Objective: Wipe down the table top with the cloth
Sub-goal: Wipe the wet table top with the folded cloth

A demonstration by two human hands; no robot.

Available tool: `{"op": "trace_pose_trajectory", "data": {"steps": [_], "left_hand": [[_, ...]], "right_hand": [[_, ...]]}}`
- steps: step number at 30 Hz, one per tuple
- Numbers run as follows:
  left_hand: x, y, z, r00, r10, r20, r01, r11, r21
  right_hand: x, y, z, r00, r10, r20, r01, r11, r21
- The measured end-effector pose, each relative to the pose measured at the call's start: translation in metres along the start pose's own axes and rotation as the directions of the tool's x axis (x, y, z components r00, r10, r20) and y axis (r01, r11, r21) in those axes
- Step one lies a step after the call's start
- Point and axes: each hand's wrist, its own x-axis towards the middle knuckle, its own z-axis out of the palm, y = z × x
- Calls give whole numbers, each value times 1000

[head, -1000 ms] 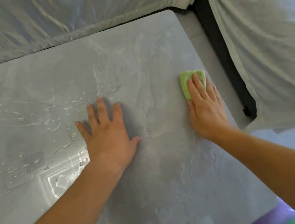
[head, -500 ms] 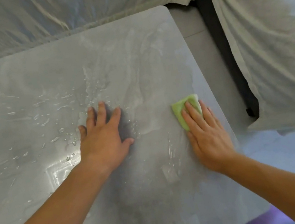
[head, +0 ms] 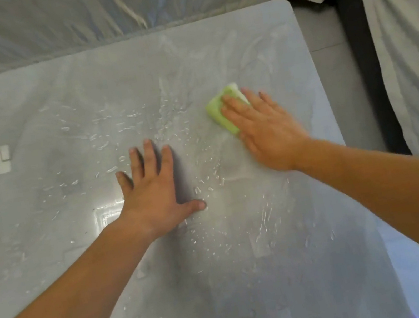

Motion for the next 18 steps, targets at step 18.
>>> {"op": "trace_pose_trajectory", "data": {"steps": [18], "left_hand": [[-2,-10,1,998,37,51,-33,996,-82]], "right_hand": [[-37,-75,19,976,212,-54,-208,975,79]]}}
